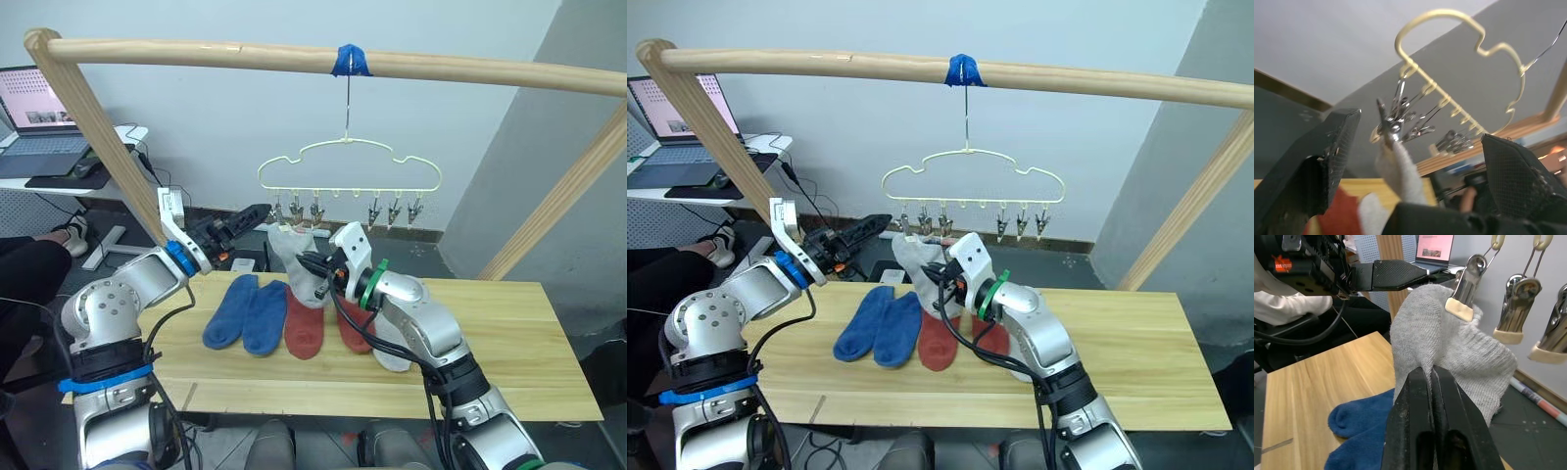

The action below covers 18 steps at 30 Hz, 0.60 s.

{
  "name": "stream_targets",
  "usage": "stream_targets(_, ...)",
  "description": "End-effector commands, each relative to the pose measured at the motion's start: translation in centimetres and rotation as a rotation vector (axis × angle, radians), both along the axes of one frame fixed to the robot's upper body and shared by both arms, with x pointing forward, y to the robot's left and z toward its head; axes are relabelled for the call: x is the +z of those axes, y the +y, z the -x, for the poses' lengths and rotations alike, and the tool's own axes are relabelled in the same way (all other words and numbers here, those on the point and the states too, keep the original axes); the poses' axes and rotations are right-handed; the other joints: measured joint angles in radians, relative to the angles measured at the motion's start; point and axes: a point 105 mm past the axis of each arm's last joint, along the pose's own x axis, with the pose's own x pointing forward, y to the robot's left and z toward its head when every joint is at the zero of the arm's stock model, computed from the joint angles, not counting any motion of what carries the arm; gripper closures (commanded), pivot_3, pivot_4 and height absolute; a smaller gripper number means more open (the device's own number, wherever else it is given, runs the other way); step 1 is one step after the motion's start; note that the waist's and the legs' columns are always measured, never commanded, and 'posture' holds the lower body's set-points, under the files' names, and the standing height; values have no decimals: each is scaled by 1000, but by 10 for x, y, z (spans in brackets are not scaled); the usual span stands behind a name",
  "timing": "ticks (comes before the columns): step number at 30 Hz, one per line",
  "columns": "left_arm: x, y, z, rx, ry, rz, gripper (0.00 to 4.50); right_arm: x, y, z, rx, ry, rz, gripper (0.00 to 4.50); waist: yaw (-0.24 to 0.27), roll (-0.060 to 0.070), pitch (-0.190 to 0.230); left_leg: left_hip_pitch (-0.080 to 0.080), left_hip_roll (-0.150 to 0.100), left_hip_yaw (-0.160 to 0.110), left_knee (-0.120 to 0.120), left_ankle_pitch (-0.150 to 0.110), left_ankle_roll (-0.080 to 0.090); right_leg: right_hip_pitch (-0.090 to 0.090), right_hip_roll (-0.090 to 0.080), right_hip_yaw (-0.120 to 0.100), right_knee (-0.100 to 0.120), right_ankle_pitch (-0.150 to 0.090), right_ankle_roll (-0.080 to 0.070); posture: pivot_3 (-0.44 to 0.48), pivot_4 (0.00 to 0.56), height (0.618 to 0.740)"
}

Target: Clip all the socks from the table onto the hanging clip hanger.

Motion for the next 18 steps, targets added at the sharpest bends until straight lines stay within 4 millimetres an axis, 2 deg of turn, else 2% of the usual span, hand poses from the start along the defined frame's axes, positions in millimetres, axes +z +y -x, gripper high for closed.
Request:
stream_targets(1,12,-9,3,-46,-109,-82,0,11,4,0,27,-18,-24,3162,0,0,0,0,0,0,0,0,0,0,0,0,0,0,0,86,109,740)
stream_targets(6,3,-12,1,-45,-137,-149,0,1,-16,-1,-10,-11,16,1526,1,0,1,0,0,0,0,0,0,0,0,0,0,-1,0,82,109,740)
stream_targets(8,-7,-11,-3,-4,-142,-187,0,-7,-40,3,-51,-14,56,842,4,1,1,0,0,0,-1,0,0,0,0,0,-1,-1,0,69,113,740)
stream_targets(10,-14,-12,-5,19,-150,-220,0,-10,-55,6,-80,-18,81,160,5,1,1,-1,0,1,-2,0,0,0,-1,0,-3,-1,0,61,115,740)
stream_targets(14,-21,-17,-9,48,-206,-290,0,-10,-79,11,-119,-38,114,69,4,2,3,-2,-1,1,-2,0,0,0,-1,0,-5,-1,0,57,116,740)
stream_targets(18,-18,-23,-16,78,-300,-338,0,3,-104,16,-179,-57,94,69,0,2,3,-2,0,1,-2,0,0,0,-1,0,-5,-1,0,39,116,740)
